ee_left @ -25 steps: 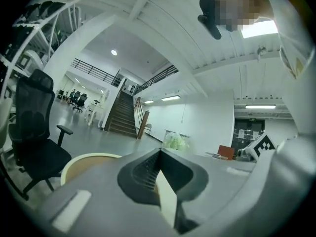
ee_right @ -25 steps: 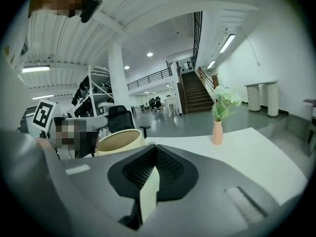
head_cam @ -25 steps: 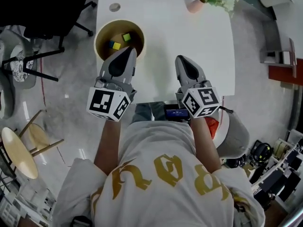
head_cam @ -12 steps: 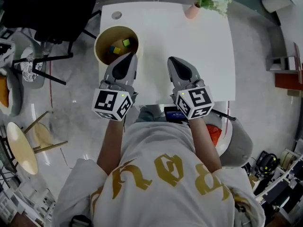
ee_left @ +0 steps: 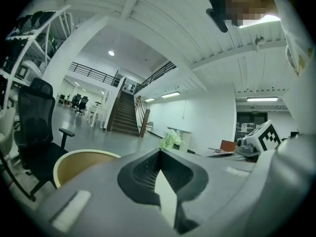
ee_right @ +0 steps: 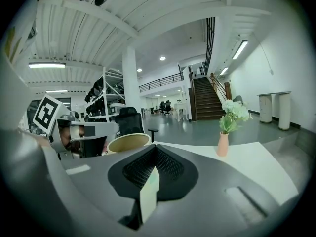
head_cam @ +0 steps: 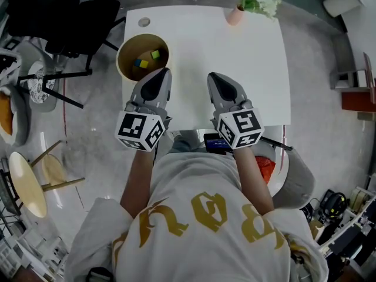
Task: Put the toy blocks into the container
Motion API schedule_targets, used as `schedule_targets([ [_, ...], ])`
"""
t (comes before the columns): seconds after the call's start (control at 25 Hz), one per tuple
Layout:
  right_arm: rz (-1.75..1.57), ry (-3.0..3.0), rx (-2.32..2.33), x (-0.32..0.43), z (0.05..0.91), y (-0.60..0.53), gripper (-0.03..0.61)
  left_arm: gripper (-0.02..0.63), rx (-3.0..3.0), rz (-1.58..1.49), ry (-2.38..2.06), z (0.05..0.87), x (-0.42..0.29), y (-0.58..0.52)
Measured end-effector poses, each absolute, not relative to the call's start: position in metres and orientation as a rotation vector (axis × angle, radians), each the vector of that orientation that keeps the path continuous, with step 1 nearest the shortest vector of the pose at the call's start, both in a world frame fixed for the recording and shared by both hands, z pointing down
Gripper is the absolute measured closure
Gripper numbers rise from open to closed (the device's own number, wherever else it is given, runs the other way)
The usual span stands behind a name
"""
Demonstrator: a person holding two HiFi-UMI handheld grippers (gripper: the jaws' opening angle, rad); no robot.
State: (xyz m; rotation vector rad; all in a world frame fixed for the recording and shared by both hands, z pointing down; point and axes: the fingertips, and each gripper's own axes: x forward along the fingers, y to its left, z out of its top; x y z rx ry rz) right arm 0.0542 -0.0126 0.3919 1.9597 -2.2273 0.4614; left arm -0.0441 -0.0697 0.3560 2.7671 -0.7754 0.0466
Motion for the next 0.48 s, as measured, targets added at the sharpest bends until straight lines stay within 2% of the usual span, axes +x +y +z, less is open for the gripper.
schedule_targets([
  [0.48,0.469,-2.202,1.990,0.051,0.390,-0.001,0.555,0.614,2.778,0.051,-0.730,0.354,-0.041,-0.058],
])
